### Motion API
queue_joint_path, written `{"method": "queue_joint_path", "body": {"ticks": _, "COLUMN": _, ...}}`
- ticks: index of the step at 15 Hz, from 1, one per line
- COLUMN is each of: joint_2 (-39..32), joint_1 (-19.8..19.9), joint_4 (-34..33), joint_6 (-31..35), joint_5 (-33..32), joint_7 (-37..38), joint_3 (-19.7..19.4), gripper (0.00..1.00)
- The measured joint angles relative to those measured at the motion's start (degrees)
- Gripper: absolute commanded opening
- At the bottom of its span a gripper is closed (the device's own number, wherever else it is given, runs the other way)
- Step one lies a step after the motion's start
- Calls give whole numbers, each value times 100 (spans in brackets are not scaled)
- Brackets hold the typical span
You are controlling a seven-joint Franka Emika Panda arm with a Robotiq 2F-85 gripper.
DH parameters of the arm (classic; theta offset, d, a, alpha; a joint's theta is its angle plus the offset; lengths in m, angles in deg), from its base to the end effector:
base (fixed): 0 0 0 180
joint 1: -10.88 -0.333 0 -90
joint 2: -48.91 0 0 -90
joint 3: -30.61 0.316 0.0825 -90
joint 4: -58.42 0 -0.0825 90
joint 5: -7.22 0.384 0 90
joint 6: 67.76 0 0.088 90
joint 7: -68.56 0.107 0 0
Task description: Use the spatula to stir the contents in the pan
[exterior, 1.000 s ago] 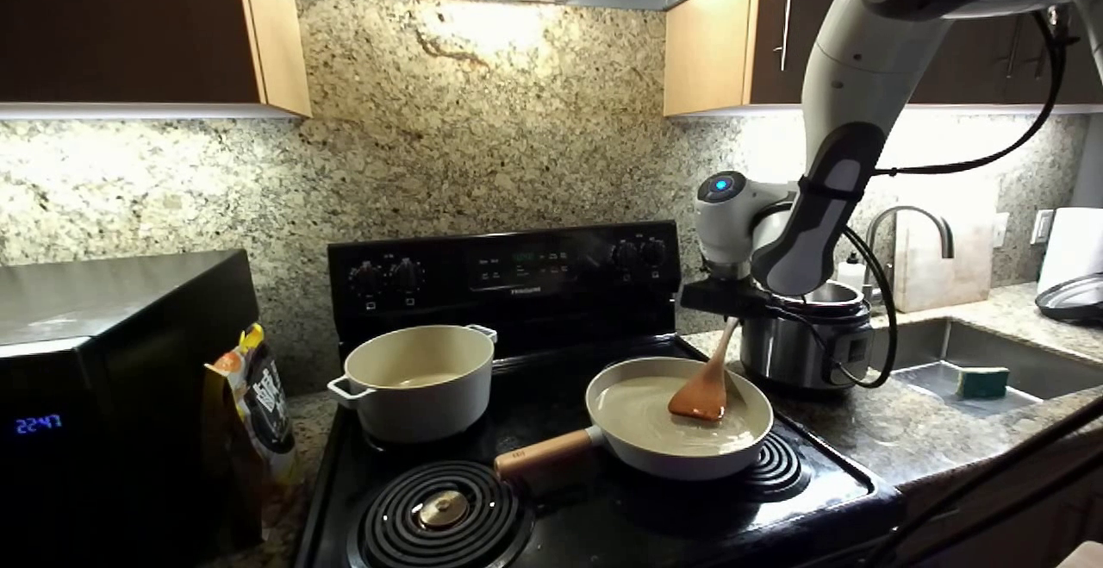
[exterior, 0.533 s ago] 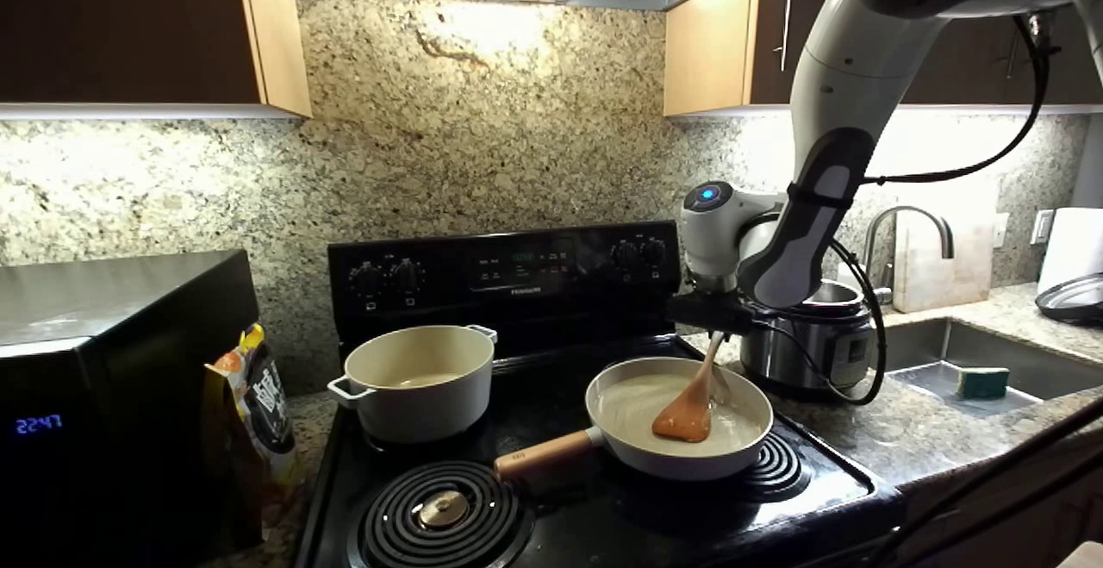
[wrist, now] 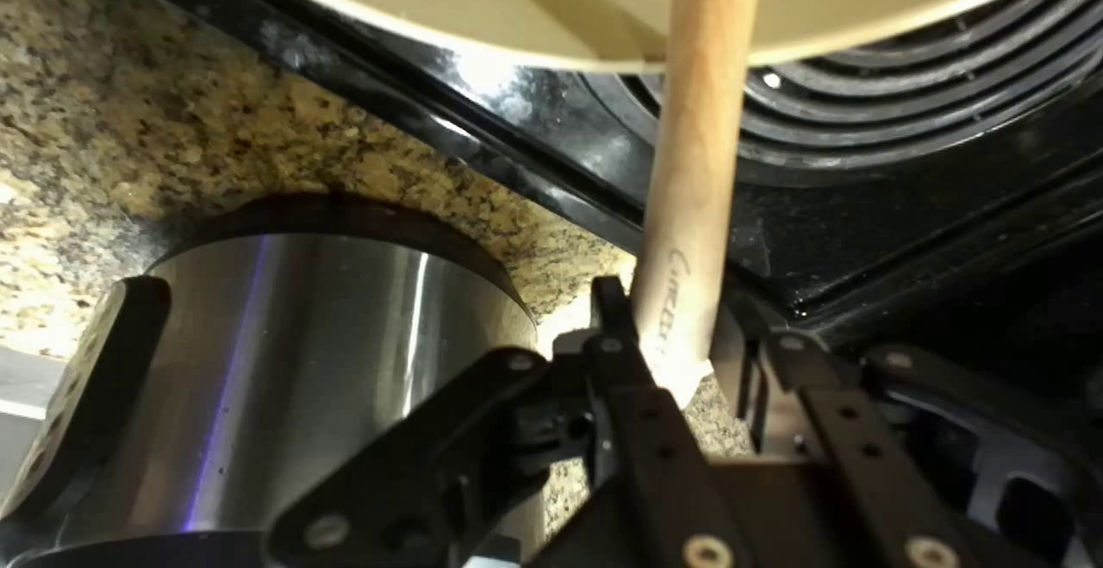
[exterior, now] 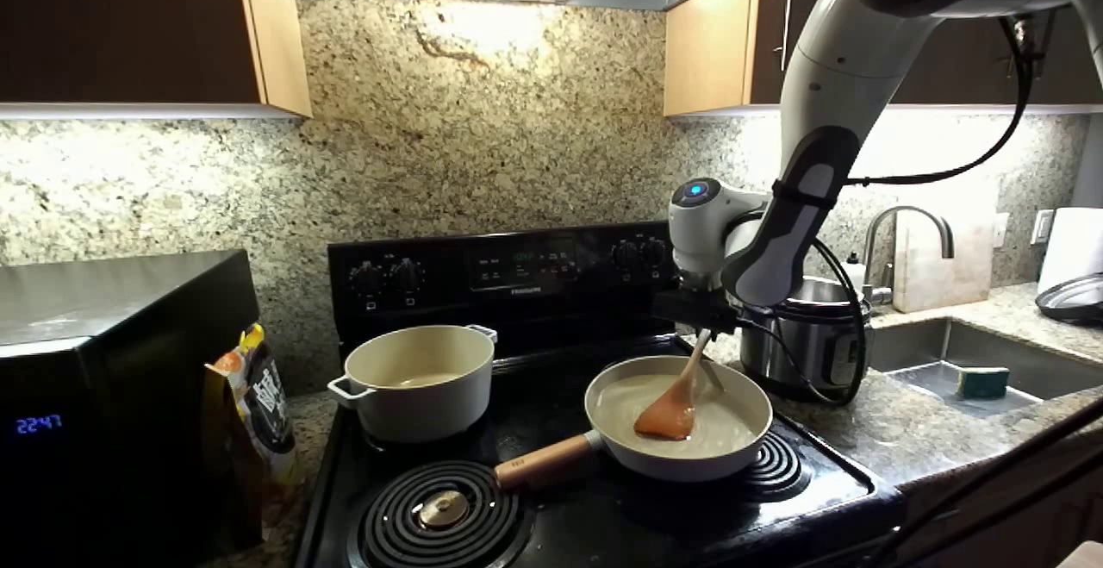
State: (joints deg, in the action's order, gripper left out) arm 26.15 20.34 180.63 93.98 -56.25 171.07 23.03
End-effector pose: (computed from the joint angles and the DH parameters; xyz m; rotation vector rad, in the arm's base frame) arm 0.5666 -0.1260 0.2321 2.4412 -1.4072 0.7603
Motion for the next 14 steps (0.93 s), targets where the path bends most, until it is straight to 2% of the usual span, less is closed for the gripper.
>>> {"method": "queue_joint_path", "body": {"ticks": 7, "joint_2": 49, "joint_1": 158, "joint_4": -213, "joint_6": -60, "joint_5": 6, "joint_7": -389, "joint_3": -112, "gripper": 11}}
{"method": "queue_joint_path", "body": {"ticks": 11, "joint_2": 199, "joint_1": 261, "joint_4": 80, "joint_6": -169, "joint_5": 92, "joint_7": -631, "joint_3": -124, "gripper": 11}}
{"method": "queue_joint_path", "body": {"ticks": 14, "joint_2": 290, "joint_1": 298, "joint_4": 394, "joint_6": -175, "joint_5": 533, "joint_7": -1148, "joint_3": 32, "gripper": 11}}
